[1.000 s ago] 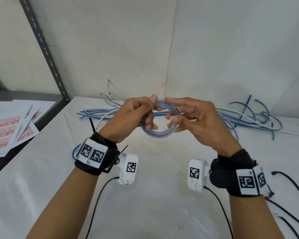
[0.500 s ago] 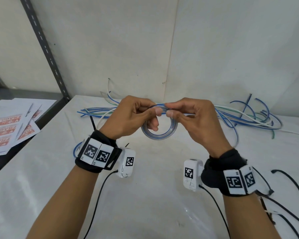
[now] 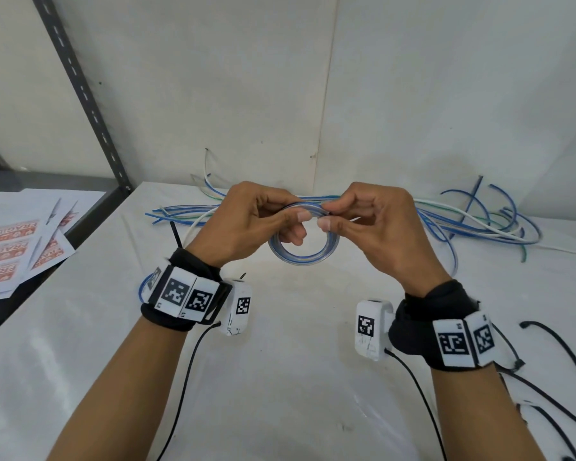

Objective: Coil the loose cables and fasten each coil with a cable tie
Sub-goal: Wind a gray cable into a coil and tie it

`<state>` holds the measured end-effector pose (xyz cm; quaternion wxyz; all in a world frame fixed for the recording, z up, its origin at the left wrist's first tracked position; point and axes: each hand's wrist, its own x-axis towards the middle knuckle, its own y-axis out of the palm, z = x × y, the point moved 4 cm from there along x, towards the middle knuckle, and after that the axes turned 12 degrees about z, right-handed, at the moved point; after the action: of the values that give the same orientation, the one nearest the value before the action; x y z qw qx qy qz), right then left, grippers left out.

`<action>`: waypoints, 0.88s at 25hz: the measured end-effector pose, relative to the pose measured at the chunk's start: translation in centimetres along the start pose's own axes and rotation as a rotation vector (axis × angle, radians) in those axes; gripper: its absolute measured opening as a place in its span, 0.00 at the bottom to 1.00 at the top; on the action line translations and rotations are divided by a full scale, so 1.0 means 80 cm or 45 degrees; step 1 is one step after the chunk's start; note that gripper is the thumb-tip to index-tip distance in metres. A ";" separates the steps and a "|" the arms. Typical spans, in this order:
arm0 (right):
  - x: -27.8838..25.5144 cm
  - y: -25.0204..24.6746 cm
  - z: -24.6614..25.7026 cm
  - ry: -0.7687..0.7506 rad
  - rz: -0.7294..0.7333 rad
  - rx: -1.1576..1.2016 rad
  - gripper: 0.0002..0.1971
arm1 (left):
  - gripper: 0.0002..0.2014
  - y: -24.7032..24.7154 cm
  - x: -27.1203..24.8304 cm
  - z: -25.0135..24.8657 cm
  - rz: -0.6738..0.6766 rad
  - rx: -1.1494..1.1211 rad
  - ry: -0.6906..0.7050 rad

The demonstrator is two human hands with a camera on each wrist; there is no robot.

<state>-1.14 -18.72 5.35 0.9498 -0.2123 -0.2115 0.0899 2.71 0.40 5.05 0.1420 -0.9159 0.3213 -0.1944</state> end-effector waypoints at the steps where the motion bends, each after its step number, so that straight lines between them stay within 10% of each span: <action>1: 0.000 0.000 0.002 -0.012 -0.017 -0.005 0.08 | 0.09 -0.001 0.000 0.000 0.006 -0.021 -0.009; 13: -0.001 0.008 0.009 -0.225 -0.330 -0.214 0.04 | 0.10 -0.017 -0.008 0.000 -0.097 -0.125 -0.079; 22: 0.002 -0.001 -0.006 0.029 -0.007 0.120 0.13 | 0.09 -0.022 -0.011 0.005 -0.052 -0.124 -0.126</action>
<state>-0.78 -18.93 5.05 0.9613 -0.1678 -0.1967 0.0948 3.16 2.36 5.17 0.1089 -0.9366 0.3041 -0.1361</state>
